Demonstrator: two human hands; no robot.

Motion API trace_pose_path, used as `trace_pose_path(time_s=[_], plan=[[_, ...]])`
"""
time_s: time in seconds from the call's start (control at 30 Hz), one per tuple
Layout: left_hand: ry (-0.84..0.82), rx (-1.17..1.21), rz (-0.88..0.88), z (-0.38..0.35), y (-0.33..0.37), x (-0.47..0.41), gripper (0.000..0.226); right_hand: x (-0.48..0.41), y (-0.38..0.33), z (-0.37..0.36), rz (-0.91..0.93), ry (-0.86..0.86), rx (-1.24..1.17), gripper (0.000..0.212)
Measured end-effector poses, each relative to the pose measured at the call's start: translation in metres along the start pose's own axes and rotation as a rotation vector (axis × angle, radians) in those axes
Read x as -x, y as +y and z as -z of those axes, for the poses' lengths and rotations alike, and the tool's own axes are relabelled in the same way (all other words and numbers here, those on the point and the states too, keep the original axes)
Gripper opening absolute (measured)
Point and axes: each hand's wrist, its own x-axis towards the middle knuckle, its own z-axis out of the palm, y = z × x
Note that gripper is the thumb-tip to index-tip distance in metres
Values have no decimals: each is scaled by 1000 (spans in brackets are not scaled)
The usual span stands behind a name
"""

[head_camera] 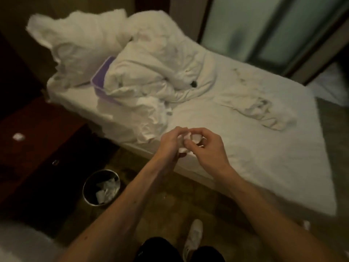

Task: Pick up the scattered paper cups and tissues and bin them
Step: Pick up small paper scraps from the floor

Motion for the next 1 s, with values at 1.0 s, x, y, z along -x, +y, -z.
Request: trace_pose_path(time_s=[1.0], plan=[[-1184, -1173, 82, -518, -346, 193, 44, 437, 224, 397, -589, 1011, -425, 11]])
